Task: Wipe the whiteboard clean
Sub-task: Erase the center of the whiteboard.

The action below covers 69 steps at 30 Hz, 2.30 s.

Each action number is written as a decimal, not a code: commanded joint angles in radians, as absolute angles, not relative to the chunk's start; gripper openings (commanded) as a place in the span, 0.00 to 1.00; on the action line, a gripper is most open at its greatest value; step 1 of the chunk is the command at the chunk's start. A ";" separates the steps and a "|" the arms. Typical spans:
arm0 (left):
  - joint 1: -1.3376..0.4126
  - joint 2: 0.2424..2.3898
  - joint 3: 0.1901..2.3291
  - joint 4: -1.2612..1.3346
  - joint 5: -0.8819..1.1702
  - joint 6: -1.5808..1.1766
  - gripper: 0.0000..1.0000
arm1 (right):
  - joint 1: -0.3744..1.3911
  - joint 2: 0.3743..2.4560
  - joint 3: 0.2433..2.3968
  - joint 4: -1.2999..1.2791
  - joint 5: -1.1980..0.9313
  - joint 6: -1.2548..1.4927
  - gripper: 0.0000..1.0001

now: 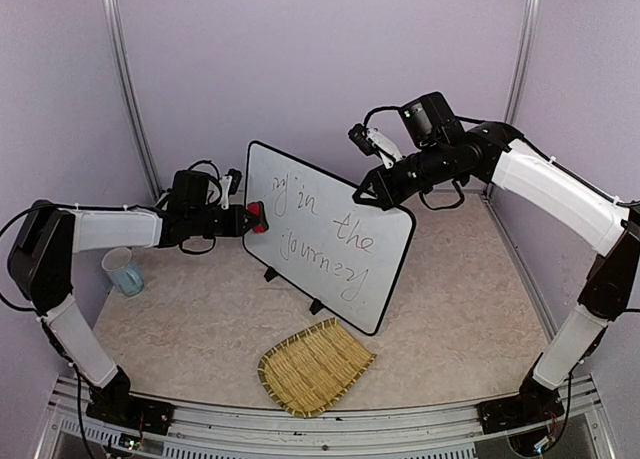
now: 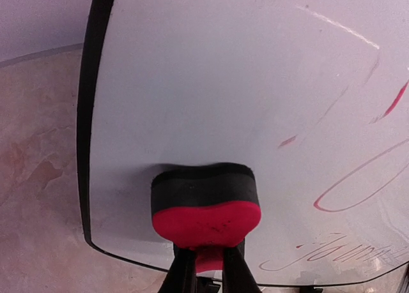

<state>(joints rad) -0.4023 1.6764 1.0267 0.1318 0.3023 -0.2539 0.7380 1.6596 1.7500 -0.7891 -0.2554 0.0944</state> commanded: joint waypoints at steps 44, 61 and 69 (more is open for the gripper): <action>-0.415 1.634 1.068 0.178 0.330 -0.279 0.12 | 0.799 1.721 1.811 -0.899 -0.291 0.015 0.00; -0.414 1.663 1.335 0.057 0.332 -0.246 0.13 | 0.804 1.700 1.761 -0.887 -0.294 0.002 0.00; -0.415 1.666 1.295 0.022 0.288 -0.239 0.12 | 0.803 1.701 1.764 -0.887 -0.293 0.000 0.00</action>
